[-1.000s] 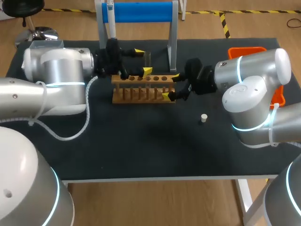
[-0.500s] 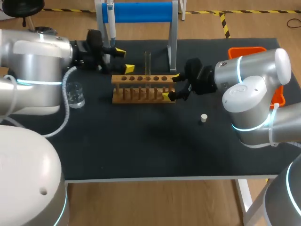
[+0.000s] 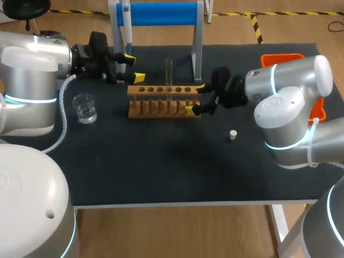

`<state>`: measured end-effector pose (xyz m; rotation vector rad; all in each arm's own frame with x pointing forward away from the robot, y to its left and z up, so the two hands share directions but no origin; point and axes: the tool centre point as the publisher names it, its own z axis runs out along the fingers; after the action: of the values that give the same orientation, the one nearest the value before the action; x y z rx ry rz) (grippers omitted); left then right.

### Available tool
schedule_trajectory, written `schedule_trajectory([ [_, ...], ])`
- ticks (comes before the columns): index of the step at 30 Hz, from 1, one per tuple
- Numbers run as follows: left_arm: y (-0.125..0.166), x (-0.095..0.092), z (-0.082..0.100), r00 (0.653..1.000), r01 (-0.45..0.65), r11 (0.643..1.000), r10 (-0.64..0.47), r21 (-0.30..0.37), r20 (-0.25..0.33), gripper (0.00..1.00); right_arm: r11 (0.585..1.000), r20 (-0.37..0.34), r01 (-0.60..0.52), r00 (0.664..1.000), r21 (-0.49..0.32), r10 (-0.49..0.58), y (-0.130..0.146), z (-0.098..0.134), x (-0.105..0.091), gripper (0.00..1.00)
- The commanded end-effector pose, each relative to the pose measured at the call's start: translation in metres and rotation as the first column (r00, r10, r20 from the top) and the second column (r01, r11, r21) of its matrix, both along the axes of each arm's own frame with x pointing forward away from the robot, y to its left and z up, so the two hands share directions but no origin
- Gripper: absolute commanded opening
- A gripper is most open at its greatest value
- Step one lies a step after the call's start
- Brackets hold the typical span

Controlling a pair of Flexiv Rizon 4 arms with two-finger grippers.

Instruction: Invert the test tube, pick up the pipette, mount the tip to pipette, aspirate from beaker and dispense into the tube, eject the tip, return the pipette, and cap with the stopper.

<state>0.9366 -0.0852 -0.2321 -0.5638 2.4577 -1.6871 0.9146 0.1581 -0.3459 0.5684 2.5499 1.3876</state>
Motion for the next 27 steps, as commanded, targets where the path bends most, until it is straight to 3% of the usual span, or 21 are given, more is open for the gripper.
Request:
schedule_trajectory([
  [1, 0.000, 0.001, 0.000, 1.000, 0.003, 1.000, -0.003, 0.000, -0.001, 1.00, 1.000, 0.000, -0.002, 1.000, 0.002, 0.002, -0.001, 0.000, 0.000, 1.00],
  [6, 0.049, 0.011, -0.008, 0.986, -0.165, 0.982, 0.161, 0.088, 0.049, 1.00, 1.000, 0.000, -0.002, 1.000, 0.002, 0.002, -0.001, 0.000, 0.000, 1.00],
  [15, 0.146, 0.017, -0.010, 0.927, -0.374, 0.914, 0.370, 0.158, 0.057, 1.00, 1.000, 0.000, -0.002, 1.000, 0.002, 0.002, -0.001, 0.000, 0.000, 1.00],
  [27, 0.248, 0.018, -0.024, 0.772, -0.628, 0.750, 0.635, 0.210, 0.041, 1.00, 1.000, 0.000, -0.002, 1.000, 0.002, 0.002, -0.001, 0.000, 0.000, 1.00],
])
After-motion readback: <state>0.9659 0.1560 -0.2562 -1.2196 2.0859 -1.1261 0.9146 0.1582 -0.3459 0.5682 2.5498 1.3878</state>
